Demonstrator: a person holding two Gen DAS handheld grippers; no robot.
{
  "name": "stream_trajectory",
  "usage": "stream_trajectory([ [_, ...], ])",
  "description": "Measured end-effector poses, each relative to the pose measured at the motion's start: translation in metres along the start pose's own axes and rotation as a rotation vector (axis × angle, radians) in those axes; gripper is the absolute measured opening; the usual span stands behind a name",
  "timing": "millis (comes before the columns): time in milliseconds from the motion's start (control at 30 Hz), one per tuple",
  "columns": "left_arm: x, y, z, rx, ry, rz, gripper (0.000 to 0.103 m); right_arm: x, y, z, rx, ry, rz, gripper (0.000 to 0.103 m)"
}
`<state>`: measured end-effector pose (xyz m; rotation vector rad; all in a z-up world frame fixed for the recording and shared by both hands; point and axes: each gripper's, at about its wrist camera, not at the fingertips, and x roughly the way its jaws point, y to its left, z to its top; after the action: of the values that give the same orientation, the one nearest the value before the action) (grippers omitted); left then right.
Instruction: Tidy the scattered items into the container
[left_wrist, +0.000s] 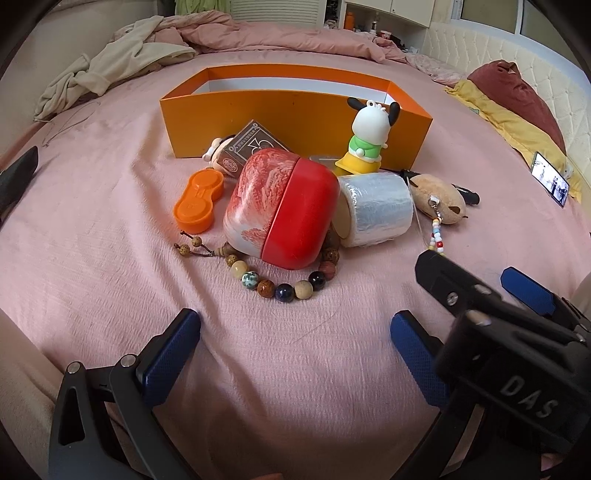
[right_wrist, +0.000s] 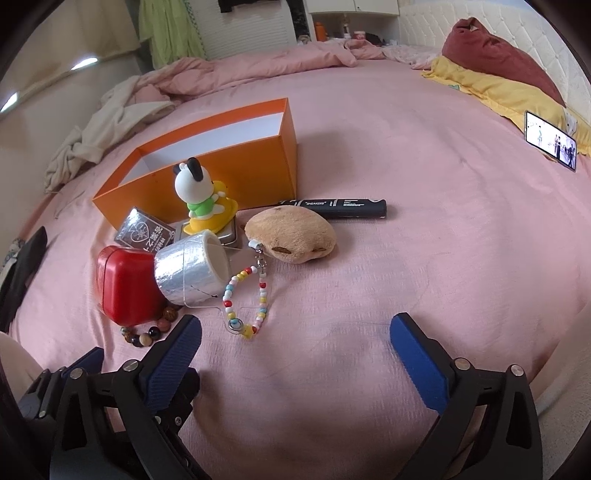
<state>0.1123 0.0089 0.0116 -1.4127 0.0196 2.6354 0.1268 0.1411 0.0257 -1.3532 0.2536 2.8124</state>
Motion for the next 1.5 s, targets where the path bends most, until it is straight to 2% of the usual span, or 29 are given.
stream_trajectory([
  [100,0.001,-0.005,-0.003,0.024,-0.013,0.029,0.103,0.005,0.006,-0.004,-0.039,0.003,-0.036,0.103],
  [500,0.000,-0.015,-0.010,0.058,-0.053,0.084,0.103,0.010,0.011,-0.009,-0.054,-0.021,-0.076,0.103],
  [1500,-0.001,-0.019,-0.010,0.053,-0.059,0.090,0.103,0.007,0.010,-0.010,-0.053,-0.032,-0.063,0.103],
])
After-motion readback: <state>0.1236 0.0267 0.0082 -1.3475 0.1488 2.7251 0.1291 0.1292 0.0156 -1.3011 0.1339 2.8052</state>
